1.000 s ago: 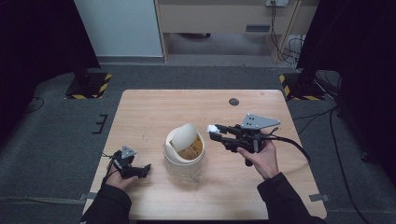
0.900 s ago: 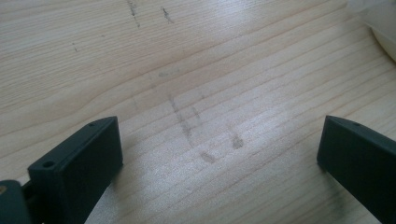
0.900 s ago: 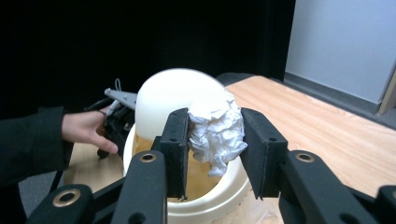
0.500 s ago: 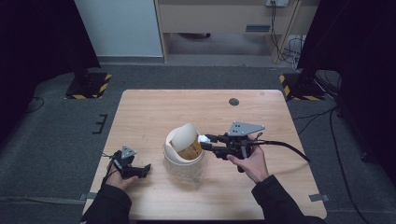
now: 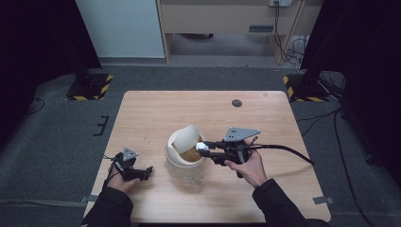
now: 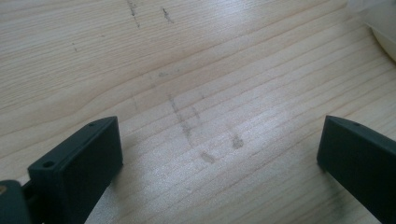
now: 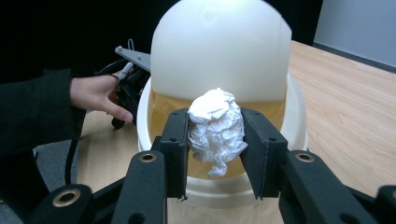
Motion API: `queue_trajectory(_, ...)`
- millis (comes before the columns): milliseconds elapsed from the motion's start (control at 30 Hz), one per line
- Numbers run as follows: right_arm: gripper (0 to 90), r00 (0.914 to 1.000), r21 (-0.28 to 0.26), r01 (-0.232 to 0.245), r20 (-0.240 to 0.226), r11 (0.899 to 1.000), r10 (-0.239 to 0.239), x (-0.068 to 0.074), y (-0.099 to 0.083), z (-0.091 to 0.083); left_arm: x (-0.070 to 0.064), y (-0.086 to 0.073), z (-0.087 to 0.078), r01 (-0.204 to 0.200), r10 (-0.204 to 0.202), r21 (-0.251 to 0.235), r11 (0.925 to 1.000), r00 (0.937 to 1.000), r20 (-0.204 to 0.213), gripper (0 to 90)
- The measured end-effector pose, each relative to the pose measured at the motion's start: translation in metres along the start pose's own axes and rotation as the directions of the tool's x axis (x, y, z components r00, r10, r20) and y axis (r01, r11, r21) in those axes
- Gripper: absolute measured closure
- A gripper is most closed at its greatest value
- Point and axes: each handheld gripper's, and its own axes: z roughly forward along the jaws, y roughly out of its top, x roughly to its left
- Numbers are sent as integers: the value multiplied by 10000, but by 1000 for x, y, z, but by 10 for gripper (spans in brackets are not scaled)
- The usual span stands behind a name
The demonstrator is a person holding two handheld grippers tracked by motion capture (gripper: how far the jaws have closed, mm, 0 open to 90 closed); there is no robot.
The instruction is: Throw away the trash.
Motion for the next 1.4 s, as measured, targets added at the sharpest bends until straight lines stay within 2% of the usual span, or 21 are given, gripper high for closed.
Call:
queue_trajectory(533,621,10000,350,-43,36,9994,41,0,-7,11,0,0,0,-7,7,0,10000,10000,6,0)
queue_trajectory(733,559,9999,283,-72,86,9996,69,0,-8,13,0,0,0,-7,7,0,10000,10000,6,0)
queue_trajectory(967,526,9999,163,-79,107,9998,77,-1,-5,11,0,0,0,-6,6,-8,10000,10000,4,0)
queue_trajectory(1100,498,9996,17,-12,289,10000,12,-2,-2,6,0,0,0,-8,8,-1,10000,10000,7,0)
queue_trajectory(1267,440,9967,-180,142,797,9997,-127,-7,6,-5,0,0,0,-7,7,0,10000,10000,8,0)
queue_trajectory(1400,421,9939,-447,-110,1092,9989,158,-15,6,-15,0,0,0,-6,6,0,10000,10000,7,0)
